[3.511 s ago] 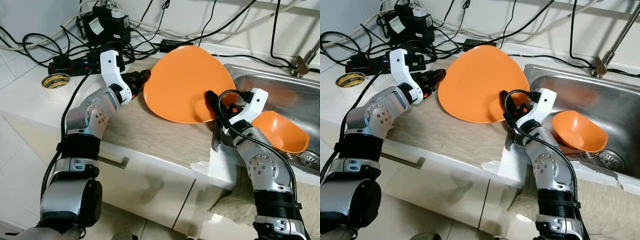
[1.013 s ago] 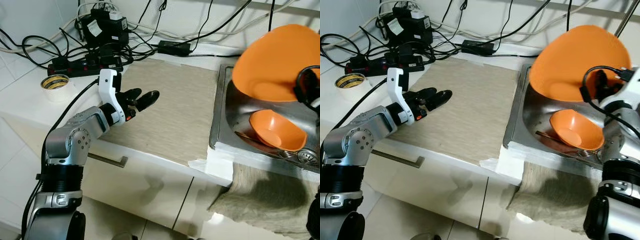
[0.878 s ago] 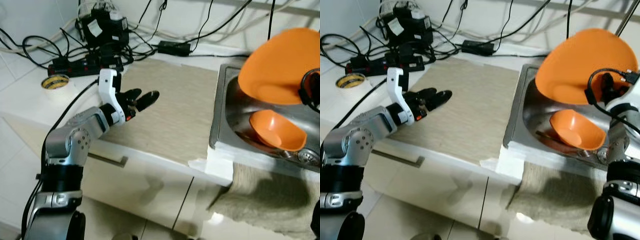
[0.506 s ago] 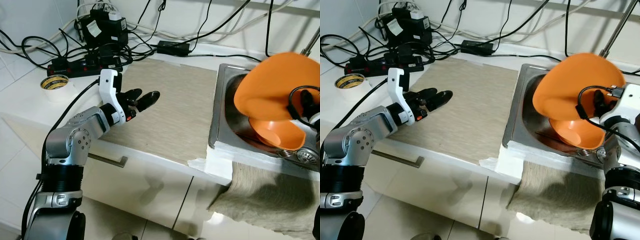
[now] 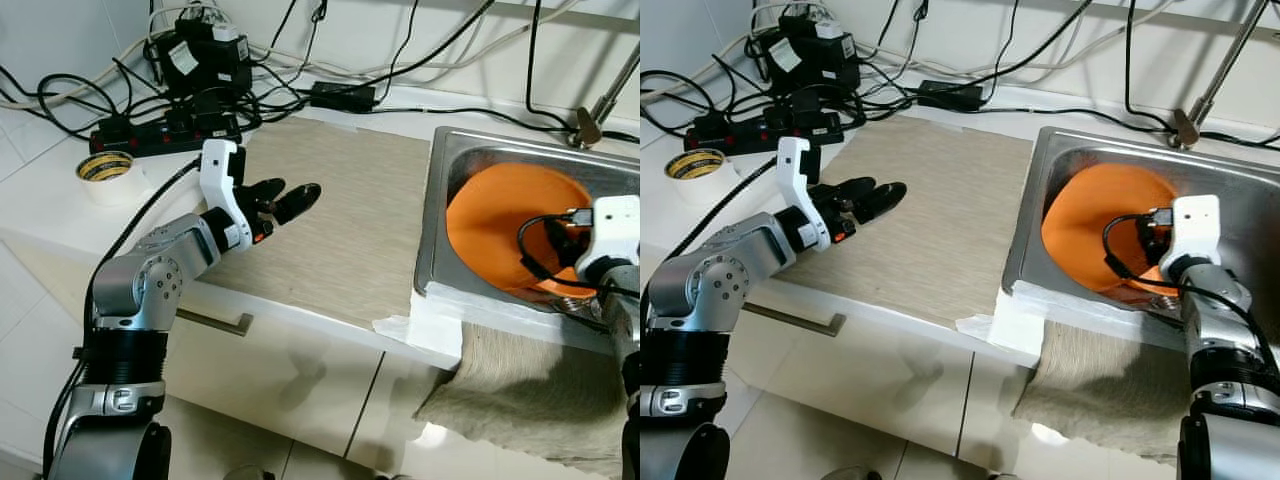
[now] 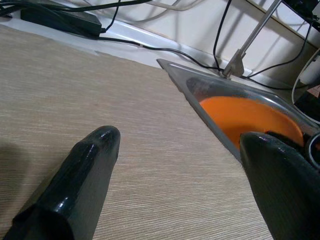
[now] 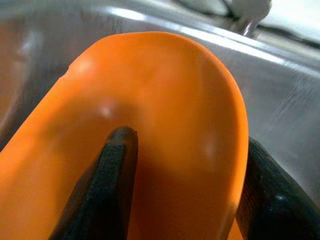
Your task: Kitchen organization
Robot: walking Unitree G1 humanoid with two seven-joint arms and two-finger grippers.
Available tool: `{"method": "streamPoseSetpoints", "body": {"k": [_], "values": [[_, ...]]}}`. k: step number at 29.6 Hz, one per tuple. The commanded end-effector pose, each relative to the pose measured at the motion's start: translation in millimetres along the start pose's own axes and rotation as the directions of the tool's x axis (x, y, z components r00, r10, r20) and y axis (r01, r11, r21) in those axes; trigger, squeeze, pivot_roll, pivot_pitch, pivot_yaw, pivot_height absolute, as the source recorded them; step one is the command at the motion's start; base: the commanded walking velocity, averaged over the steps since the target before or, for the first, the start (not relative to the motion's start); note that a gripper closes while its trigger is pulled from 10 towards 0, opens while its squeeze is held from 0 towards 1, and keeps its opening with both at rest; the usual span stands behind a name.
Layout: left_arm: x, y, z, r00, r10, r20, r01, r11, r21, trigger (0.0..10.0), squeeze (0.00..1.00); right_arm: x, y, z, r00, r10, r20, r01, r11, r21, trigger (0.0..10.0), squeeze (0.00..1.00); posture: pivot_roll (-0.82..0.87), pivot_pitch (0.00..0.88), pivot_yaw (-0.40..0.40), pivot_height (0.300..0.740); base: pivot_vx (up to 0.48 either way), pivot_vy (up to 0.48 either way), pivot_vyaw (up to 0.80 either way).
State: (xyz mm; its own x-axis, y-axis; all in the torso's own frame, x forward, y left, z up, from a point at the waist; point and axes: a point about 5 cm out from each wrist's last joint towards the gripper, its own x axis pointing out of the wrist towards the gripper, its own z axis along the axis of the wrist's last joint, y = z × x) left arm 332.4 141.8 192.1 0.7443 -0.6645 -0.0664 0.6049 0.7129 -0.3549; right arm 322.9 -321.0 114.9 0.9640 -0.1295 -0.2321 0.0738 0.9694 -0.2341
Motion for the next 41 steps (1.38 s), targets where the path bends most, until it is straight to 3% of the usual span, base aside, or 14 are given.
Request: {"method": "streamPoseSetpoints", "body": {"k": [1,14,22,23,24,25,32,36,39,41], "values": [[-1.2,0.5,-2,1.000,0.006,-0.012,-0.006,1.000,-0.003,10.0,0.00,-0.9,3.1,-4,1.000,0.014,0.000,-0.014,1.000,-0.011,0.0,1.00,-0.02,0.000,0.003,0.740,0.000,0.000,0.00],[-0.8,-0.1,-2,1.000,0.004,-0.013,-0.004,1.000,-0.003,10.0,0.00,-6.9,19.9,-38,0.988,0.080,-0.129,-0.092,0.991,-0.095,0.0,1.00,-0.02,0.000,0.003,0.740,0.000,0.000,0.00],[0.6,-0.5,-1,1.000,0.002,-0.013,-0.002,1.000,-0.001,10.0,0.00,-7.2,20.2,-42,0.983,0.080,-0.166,-0.099,0.989,-0.108,0.0,1.00,-0.02,0.000,0.001,0.740,0.000,0.000,0.00],[0.7,-0.5,-1,1.000,0.001,-0.012,-0.001,1.000,-0.002,10.0,0.00,-7.6,21.0,-44,0.980,0.083,-0.183,-0.106,0.987,-0.119,1.8,1.00,-0.02,0.000,0.001,0.740,0.000,0.000,0.00],[0.7,-0.6,-1,1.000,0.000,-0.011,0.000,1.000,-0.002,10.0,0.00,-8.6,23.3,-49,0.971,0.099,-0.216,-0.131,0.981,-0.141,10.0,0.76,-0.02,0.000,0.001,0.740,0.000,0.000,0.00],[0.8,-0.9,0,1.000,-0.002,-0.010,0.002,1.000,-0.003,10.0,0.00,-9.9,25.2,-53,0.962,0.110,-0.249,-0.155,0.973,-0.169,10.0,0.00,-0.02,0.000,0.000,0.740,0.000,0.000,0.00],[0.8,-1.3,1,1.000,-0.005,-0.006,0.005,1.000,-0.003,10.0,0.00,-14.5,30.4,-68,0.935,0.122,-0.332,-0.209,0.948,-0.241,10.0,0.00,-0.02,0.000,0.000,0.740,0.000,0.000,0.00],[0.8,-1.4,1,1.000,-0.005,-0.006,0.005,1.000,-0.002,10.0,0.00,-12.7,32.5,-66,0.938,0.129,-0.322,-0.211,0.949,-0.233,10.0,0.00,-0.02,0.000,0.000,0.740,0.000,0.000,0.00],[0.9,-1.2,1,1.000,-0.004,-0.007,0.004,1.000,-0.001,10.0,0.00,-11.6,32.6,-63,0.938,0.124,-0.324,-0.226,0.926,-0.302,10.0,0.00,-0.02,0.000,0.000,0.740,0.000,0.000,0.00],[1.1,-1.8,1,1.000,-0.008,-0.007,0.008,1.000,0.001,10.0,0.00,-12.4,32.9,-66,0.927,0.122,-0.354,-0.260,0.890,-0.375,10.0,0.00,-0.02,0.000,-0.002,0.740,0.000,0.000,0.00]]}}
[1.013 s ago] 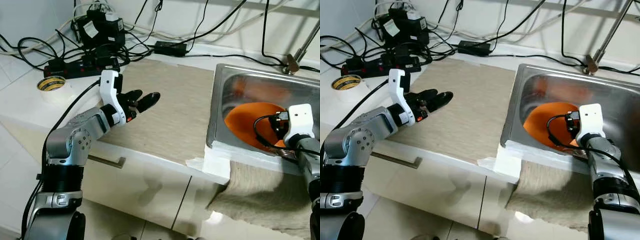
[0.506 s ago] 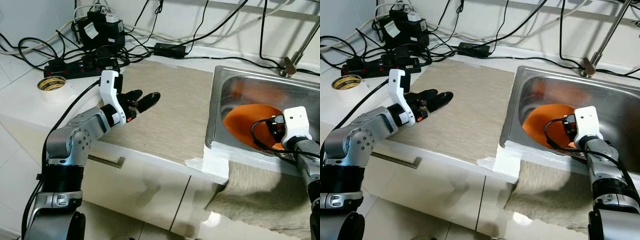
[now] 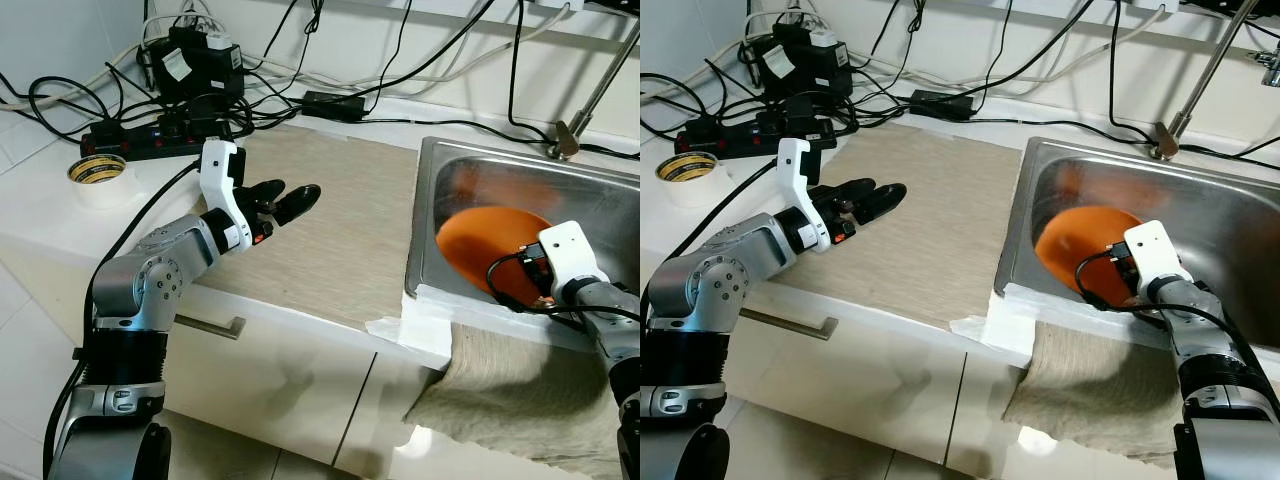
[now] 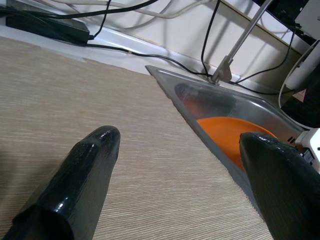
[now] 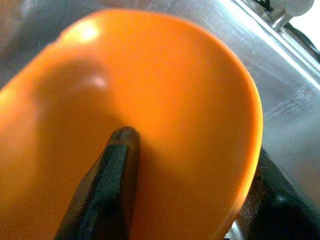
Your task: Kitchen organization
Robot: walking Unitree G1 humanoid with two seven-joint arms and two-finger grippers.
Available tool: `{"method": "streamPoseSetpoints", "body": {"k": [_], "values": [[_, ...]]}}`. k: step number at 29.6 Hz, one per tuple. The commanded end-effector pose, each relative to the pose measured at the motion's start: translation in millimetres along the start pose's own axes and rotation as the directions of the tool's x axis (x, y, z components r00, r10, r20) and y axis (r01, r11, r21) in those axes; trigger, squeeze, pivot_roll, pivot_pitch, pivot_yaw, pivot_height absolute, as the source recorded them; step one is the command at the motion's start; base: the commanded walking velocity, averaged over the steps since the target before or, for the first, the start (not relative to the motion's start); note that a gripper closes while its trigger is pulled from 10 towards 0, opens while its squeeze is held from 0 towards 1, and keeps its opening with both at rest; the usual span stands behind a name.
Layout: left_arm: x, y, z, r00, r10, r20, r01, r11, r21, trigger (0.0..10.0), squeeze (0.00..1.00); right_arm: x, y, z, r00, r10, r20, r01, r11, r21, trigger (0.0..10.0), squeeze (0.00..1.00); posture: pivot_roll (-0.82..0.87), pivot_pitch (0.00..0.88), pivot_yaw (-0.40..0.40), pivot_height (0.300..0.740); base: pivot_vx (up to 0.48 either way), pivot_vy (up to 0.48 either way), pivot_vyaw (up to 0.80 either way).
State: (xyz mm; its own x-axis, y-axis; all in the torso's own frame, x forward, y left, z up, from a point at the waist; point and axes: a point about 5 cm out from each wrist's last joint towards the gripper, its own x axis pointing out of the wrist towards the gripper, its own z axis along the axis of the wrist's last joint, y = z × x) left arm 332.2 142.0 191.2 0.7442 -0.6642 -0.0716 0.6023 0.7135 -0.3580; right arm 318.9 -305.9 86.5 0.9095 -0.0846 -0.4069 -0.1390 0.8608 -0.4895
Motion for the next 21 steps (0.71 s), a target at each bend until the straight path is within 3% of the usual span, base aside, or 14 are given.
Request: {"method": "streamPoseSetpoints", "body": {"k": [1,4,12,15,16,17,18,20,21], "values": [[1.6,-2.5,2,1.000,-0.012,-0.002,0.012,1.000,0.006,10.0,0.00,-5.5,27.3,-38,0.976,0.116,-0.185,-0.141,0.982,-0.127,10.0,0.00,-0.02,0.000,-0.001,0.740,0.000,0.000,0.00],[2.3,-3.6,2,1.000,-0.017,-0.002,0.017,1.000,0.008,10.0,0.00,-7.8,29.5,-45,0.964,0.129,-0.234,-0.184,0.956,-0.230,10.0,0.00,-0.02,0.000,-0.003,0.740,0.000,0.000,0.00],[3.1,-4.2,2,1.000,-0.023,-0.001,0.023,1.000,0.011,10.0,0.00,-11.5,31.8,-56,0.950,0.138,-0.281,-0.219,0.935,-0.280,10.0,0.00,-0.02,0.000,-0.002,0.740,0.000,0.000,0.00],[3.5,-4.5,2,1.000,-0.026,-0.002,0.026,1.000,0.014,10.0,0.00,-5.5,30.9,-42,0.973,0.122,-0.198,-0.130,0.991,-0.030,10.0,0.00,-0.02,0.000,-0.001,0.740,0.000,0.000,0.00],[3.7,-4.7,2,1.000,-0.027,-0.003,0.027,1.000,0.015,10.0,0.00,-2.7,30.4,-36,0.981,0.110,-0.158,-0.095,0.990,0.101,10.0,0.00,-0.02,0.000,0.000,0.740,0.000,0.000,0.00],[3.7,-4.7,2,1.000,-0.027,-0.003,0.027,1.000,0.015,10.0,0.00,-2.7,30.4,-36,0.981,0.110,-0.158,-0.095,0.990,0.101,10.0,0.00,-0.02,0.000,0.000,0.740,0.000,0.000,0.00],[4.1,-4.9,2,1.000,-0.029,-0.003,0.029,0.999,0.015,10.0,0.00,-0.7,30.1,-32,0.986,0.093,-0.139,-0.062,0.975,0.212,10.0,0.00,-0.02,0.000,-0.001,0.740,0.000,0.000,0.00],[4.7,-5.2,3,1.000,-0.031,-0.005,0.031,0.999,0.017,10.0,0.00,1.2,29.0,-29,0.991,0.056,-0.122,-0.009,0.935,0.355,10.0,0.00,-0.02,0.000,0.000,0.740,0.000,0.000,0.00],[4.7,-5.2,3,1.000,-0.031,-0.005,0.031,0.999,0.017,10.0,0.00,1.2,29.0,-29,0.991,0.056,-0.122,-0.009,0.935,0.355,10.0,0.00,-0.02,0.000,0.000,0.740,0.000,0.000,0.00]]}}
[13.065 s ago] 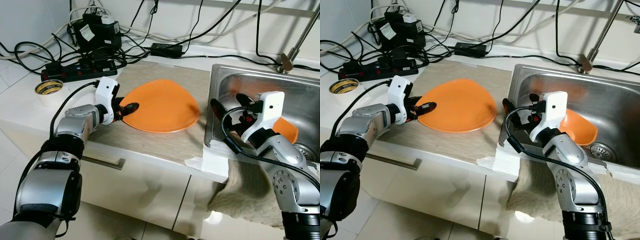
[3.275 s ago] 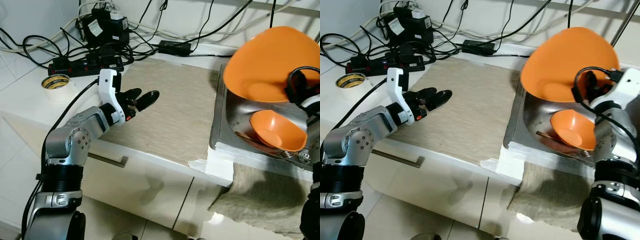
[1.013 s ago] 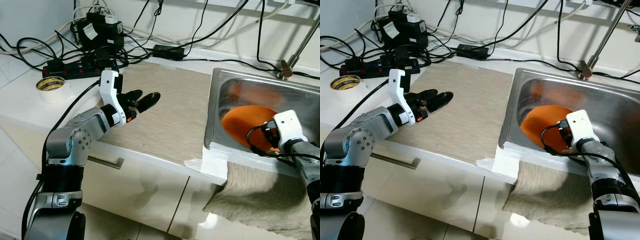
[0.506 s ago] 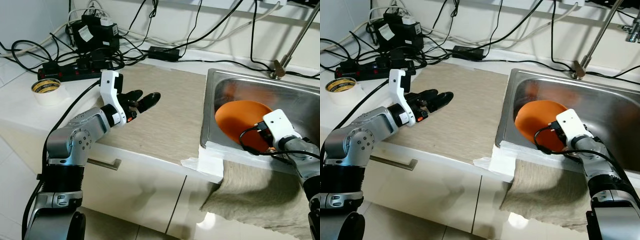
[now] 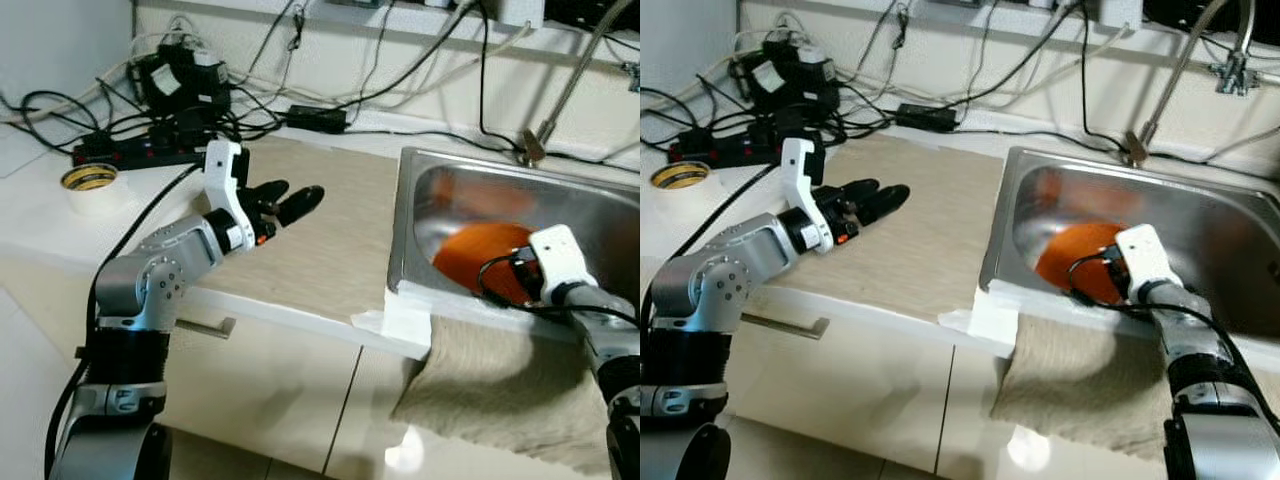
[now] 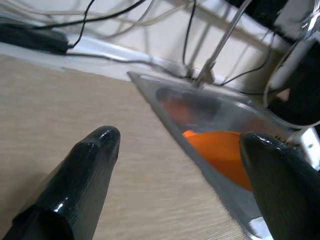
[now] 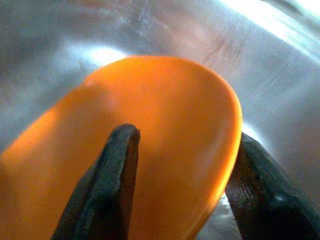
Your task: Kitchen organization
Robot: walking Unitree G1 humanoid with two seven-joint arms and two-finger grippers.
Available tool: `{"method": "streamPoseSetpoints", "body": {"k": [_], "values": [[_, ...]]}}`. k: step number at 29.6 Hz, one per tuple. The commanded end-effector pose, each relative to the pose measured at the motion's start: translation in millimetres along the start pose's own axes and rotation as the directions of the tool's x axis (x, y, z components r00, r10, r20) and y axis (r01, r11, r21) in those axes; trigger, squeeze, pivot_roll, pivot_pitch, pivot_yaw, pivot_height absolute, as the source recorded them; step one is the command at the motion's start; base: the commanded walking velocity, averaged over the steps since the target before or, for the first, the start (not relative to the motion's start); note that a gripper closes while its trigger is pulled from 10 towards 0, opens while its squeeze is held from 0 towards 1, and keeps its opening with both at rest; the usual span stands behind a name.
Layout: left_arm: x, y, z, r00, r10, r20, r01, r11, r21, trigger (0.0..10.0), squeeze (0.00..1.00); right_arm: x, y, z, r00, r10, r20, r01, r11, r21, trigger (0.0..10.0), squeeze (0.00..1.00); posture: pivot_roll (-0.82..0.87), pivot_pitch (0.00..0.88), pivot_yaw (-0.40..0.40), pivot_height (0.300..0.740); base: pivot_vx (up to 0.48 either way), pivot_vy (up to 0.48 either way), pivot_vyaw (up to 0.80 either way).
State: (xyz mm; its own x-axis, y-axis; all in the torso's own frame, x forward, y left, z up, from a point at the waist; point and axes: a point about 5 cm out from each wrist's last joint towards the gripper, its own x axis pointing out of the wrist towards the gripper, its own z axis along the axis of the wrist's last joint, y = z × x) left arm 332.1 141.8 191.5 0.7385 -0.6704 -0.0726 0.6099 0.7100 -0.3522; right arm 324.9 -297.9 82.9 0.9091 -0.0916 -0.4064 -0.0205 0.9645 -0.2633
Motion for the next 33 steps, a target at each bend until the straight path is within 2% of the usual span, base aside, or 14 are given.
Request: {"method": "streamPoseSetpoints", "body": {"k": [1,2,3,6,17,21,22,24,25,26,29,30,31,33], "values": [[4.7,-4.8,2,1.000,-0.024,-0.001,0.024,1.000,0.011,10.0,0.00,-5.0,11.7,-38,0.991,0.019,-0.131,-0.002,0.992,0.125,10.0,0.00,-0.02,0.000,0.001,0.740,0.000,0.000,0.00],[4.7,-4.8,2,1.000,-0.024,-0.001,0.024,1.000,0.011,10.0,0.00,-5.0,11.7,-38,0.991,0.019,-0.131,-0.002,0.992,0.125,10.0,0.00,-0.02,0.000,0.001,0.740,0.000,0.000,0.00],[4.7,-4.6,2,1.000,-0.024,-0.003,0.024,1.000,0.012,10.0,0.00,-4.8,12.5,-39,0.991,0.019,-0.136,0.006,0.984,0.179,10.0,0.00,-0.02,0.000,0.003,0.740,0.000,0.000,0.00],[4.4,-4.5,2,1.000,-0.023,-0.006,0.023,1.000,0.015,10.0,0.00,-4.9,13.5,-41,0.990,0.016,-0.142,0.014,0.979,0.205,10.0,0.00,-0.02,0.000,0.004,0.740,0.000,0.000,0.00],[3.0,-2.7,2,1.000,-0.013,-0.013,0.013,1.000,0.023,10.0,0.00,-3.8,5.1,-32,0.993,-0.019,-0.121,0.045,0.974,0.222,10.0,0.00,-0.02,0.000,0.008,0.740,0.000,0.000,0.00],[4.3,-0.6,1,1.000,0.004,-0.011,-0.004,1.000,0.027,10.0,0.00,5.3,12.2,6,1.000,0.013,0.026,-0.020,0.959,0.281,10.0,0.00,-0.02,0.000,0.008,0.740,0.000,0.000,0.00],[4.3,-0.6,1,1.000,0.004,-0.011,-0.004,1.000,0.027,10.0,0.00,5.3,12.2,6,1.000,0.013,0.026,-0.020,0.959,0.281,10.0,0.00,-0.02,0.000,0.008,0.740,0.000,0.000,0.00],[5.4,2.3,1,0.999,0.032,0.003,-0.032,0.999,0.029,10.0,0.00,9.7,22.3,39,0.987,0.052,0.153,-0.099,0.942,0.320,10.0,0.00,-0.02,0.000,0.008,0.740,0.000,0.000,0.00],[5.4,2.3,1,0.999,0.032,0.003,-0.032,0.999,0.029,10.0,0.00,9.7,22.3,39,0.987,0.052,0.153,-0.099,0.942,0.320,10.0,0.00,-0.02,0.000,0.008,0.740,0.000,0.000,0.00],[6.1,4.0,2,0.999,0.048,0.016,-0.049,0.998,0.030,10.0,0.00,10.2,26.9,55,0.975,0.061,0.215,-0.132,0.934,0.333,10.0,0.00,-0.02,0.000,0.006,0.740,0.000,0.000,0.00],[7.3,5.6,3,0.997,0.071,0.039,-0.073,0.997,0.031,10.0,0.00,8.9,33.4,78,0.950,0.066,0.305,-0.177,0.919,0.352,10.0,0.00,-0.02,0.000,0.004,0.740,0.000,0.000,0.00],[7.3,5.6,3,0.997,0.071,0.039,-0.073,0.997,0.031,10.0,0.00,8.9,33.4,78,0.950,0.066,0.305,-0.177,0.919,0.352,10.0,0.00,-0.02,0.000,0.004,0.740,0.000,0.000,0.00],[8.1,6.7,3,0.995,0.088,0.051,-0.090,0.995,0.032,10.0,0.00,6.4,39.6,95,0.926,0.072,0.370,-0.214,0.909,0.358,10.0,0.00,-0.02,0.000,0.000,0.740,0.000,0.000,0.00],[8.4,7.9,3,0.993,0.105,0.061,-0.107,0.994,0.031,10.0,0.00,3.3,45.0,107,0.904,0.075,0.420,-0.238,0.906,0.350,10.0,0.00,-0.02,0.000,-0.001,0.740,0.000,0.000,0.00]]}}
